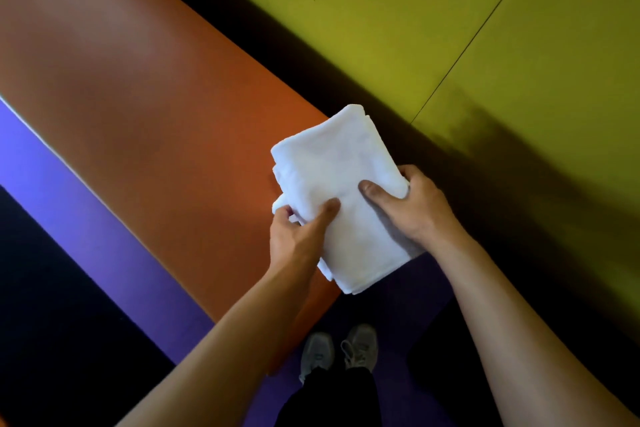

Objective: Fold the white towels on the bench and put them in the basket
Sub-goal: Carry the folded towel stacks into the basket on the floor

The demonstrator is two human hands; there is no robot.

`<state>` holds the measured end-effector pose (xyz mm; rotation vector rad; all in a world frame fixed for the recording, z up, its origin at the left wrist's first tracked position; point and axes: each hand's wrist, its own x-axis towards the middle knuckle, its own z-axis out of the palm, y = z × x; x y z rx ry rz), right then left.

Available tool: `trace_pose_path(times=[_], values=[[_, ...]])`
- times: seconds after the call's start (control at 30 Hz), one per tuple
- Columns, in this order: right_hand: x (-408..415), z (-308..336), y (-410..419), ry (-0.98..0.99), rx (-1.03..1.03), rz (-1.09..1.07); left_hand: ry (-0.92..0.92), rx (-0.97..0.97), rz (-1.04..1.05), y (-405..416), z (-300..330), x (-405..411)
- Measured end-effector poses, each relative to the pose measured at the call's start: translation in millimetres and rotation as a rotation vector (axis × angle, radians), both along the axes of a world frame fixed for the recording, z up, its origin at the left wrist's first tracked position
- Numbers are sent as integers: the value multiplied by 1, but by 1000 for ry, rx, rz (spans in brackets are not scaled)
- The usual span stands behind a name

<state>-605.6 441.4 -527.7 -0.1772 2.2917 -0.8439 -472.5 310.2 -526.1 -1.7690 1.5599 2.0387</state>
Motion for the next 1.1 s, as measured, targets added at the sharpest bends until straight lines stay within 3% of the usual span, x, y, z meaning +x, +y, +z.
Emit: trace_pose_path(times=[0.13,0.23,0.47,0.57,0.7,0.77,0.97,1.1], values=[[16,13,1,36,-60,29,54,-87,64,2,9,7],[40,26,-4,138,-76,64,154,5,107,-3,19,16],[79,37,2,-481,-541,-357,280,-21,-122,-37,67,33],[90,30,10,-544,-683,-464,307,65,-312,-48,87,26],[108,33,10,-639,-1066,-540,327,245,-571,-65,103,11],[112,33,7,-622,-1126,-622,315,235,-660,-75,99,-2],[119,26,-6,-21,-783,-887,130,-183,-1065,-96,65,-60],[112,1,-13,127,-516,-933,72,-484,-1246,-86,33,-81]])
